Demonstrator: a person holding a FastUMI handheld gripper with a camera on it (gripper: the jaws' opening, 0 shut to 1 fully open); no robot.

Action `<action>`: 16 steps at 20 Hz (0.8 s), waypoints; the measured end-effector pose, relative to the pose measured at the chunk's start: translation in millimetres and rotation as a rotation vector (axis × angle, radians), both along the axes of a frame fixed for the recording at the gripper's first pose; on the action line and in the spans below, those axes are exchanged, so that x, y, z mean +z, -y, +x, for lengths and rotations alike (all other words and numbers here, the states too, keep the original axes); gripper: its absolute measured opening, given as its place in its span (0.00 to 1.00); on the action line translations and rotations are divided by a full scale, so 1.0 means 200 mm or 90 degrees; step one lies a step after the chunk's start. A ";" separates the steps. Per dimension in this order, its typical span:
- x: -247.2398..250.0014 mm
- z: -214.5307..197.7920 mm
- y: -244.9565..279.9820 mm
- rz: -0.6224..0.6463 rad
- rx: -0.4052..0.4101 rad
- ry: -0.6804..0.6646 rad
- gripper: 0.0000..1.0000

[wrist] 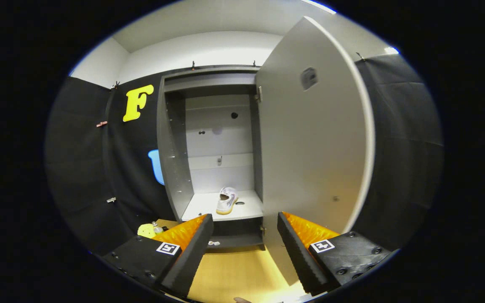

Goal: Open the shoe cabinet door, grab the shoes and put them into the shoe cabinet, then close the shoe cabinet door.

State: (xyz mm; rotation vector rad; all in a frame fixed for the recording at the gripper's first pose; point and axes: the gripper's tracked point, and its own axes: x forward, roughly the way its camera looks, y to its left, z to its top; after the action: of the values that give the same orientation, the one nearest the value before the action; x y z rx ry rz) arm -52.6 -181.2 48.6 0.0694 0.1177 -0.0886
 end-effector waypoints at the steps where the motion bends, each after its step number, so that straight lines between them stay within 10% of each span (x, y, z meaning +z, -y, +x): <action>1: 0.01 -0.05 0.08 -0.001 -0.006 0.004 0.97; 16: -0.05 -0.15 0.76 0.020 -0.005 0.001 0.96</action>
State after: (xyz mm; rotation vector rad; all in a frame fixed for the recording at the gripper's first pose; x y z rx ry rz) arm -81.8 -334.1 39.4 0.1007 0.1168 -0.0939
